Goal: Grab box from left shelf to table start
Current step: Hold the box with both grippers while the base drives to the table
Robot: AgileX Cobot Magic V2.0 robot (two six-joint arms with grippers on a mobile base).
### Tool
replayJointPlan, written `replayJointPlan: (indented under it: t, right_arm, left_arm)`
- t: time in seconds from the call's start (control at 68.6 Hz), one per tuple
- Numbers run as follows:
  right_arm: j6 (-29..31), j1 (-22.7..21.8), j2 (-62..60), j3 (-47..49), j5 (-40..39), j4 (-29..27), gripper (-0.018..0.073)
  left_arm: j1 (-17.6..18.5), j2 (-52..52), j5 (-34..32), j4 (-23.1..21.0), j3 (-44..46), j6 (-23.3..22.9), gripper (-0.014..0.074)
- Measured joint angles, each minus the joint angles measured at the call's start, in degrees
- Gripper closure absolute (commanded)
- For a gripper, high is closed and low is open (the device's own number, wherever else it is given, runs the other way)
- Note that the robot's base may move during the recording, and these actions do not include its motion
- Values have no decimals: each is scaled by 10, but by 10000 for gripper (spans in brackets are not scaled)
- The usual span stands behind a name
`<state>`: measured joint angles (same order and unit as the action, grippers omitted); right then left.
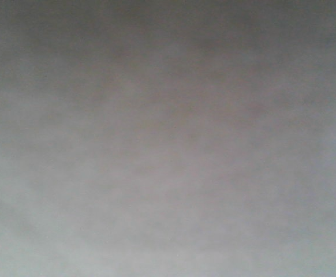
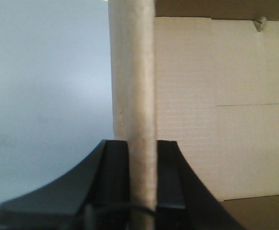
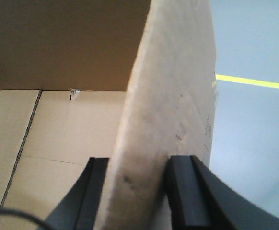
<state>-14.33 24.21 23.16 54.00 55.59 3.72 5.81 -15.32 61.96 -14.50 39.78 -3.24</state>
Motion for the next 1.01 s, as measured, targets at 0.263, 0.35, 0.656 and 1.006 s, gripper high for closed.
replayJointPlan:
  t: [0.263, 0.35, 0.656, 1.006]
  right_arm:
    - [0, 0, 0, 0, 0, 1, 503]
    - [0, 0, 0, 0, 0, 1, 503]
    - [0, 0, 0, 0, 0, 1, 503]
    - [0, 0, 0, 0, 0, 1, 503]
  left_arm:
    - [0, 0, 0, -1, 0, 0, 688]
    - [0, 0, 0, -1, 0, 0, 688]
    - [0, 0, 0, -1, 0, 0, 688]
    - [0, 0, 0, -1, 0, 0, 688]
